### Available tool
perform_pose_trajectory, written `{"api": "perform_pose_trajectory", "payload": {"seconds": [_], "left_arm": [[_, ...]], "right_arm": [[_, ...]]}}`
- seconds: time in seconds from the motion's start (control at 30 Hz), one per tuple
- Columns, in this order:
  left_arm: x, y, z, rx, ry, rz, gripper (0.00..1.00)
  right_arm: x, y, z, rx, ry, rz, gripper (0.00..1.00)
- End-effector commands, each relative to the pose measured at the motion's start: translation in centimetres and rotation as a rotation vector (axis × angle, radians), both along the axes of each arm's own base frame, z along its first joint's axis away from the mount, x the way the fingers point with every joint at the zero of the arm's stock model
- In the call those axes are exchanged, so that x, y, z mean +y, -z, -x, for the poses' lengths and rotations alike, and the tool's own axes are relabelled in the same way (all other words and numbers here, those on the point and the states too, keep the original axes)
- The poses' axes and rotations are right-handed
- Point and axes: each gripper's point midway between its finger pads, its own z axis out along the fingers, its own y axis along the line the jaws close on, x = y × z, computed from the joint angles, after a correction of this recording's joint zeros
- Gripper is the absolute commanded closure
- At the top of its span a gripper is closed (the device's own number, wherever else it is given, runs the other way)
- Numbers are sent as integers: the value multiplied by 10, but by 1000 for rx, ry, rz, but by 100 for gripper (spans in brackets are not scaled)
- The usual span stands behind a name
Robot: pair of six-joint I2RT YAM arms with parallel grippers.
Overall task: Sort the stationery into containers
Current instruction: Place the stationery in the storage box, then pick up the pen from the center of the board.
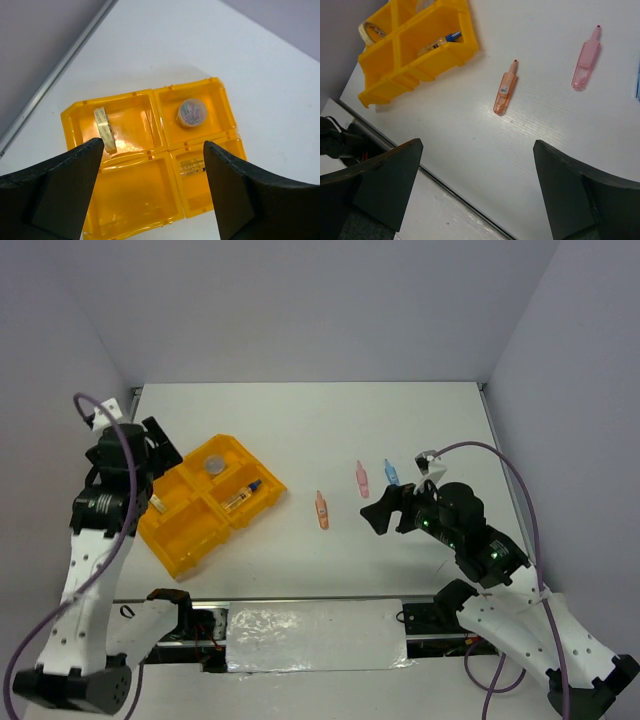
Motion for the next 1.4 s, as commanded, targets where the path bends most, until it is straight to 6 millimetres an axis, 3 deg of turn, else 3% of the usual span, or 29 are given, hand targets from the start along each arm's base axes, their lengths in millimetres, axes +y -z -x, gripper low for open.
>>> {"api": "perform_pose_trajectory", "payload": {"seconds": [0.0,0.13,0.33,0.4,0.53,0.67,0.7,0.77,0.8,0.87,0.9,0.93,0.97,1.07,1.1,1.23,1.27,1.3,1.37], "left_arm": [[-4,-24,21,-83,98,-54,6],[-11,-27,39,-116,153,-55,5],[19,13,52,66,-53,-81,8],[19,19,50,83,-80,-58,22],[11,15,42,28,-51,-19,33],[25,29,53,106,-166,-36,63],[26,34,52,129,-183,-28,74],[23,41,50,141,-181,-15,87],[20,43,47,139,-162,-5,88],[0,48,39,129,-27,41,81],[-14,39,24,61,61,65,77],[-43,44,18,59,238,113,68],[-56,42,14,43,315,137,67],[-78,39,10,10,452,171,45],[-88,38,11,6,507,192,45],[-92,39,18,12,569,161,36],[-91,34,21,-7,570,146,26],[-89,33,23,-14,569,132,20],[-86,30,29,-52,572,103,11]], "right_arm": [[7,-12,-2,-57,-29,-53,0],[15,-10,-3,-40,-66,-38,0],[13,-13,3,-52,-79,-51,1],[12,-14,6,-59,-81,-59,2],[9,-9,7,-50,-75,-42,4],[10,-9,8,-45,-84,-35,6],[10,-10,9,-49,-85,-38,8],[9,-11,8,-55,-84,-34,11],[8,-10,8,-54,-80,-30,12],[5,-5,4,-49,-60,-8,12],[3,-2,1,-42,-41,2,12],[-4,8,-8,-18,24,37,11],[-8,15,-13,5,59,59,12],[-11,41,-28,97,118,151,17],[-9,48,-30,124,118,169,20],[15,71,-39,207,98,242,24],[22,67,-42,200,99,251,24],[33,80,-40,222,92,302,24],[47,78,-45,220,94,321,24]]}}
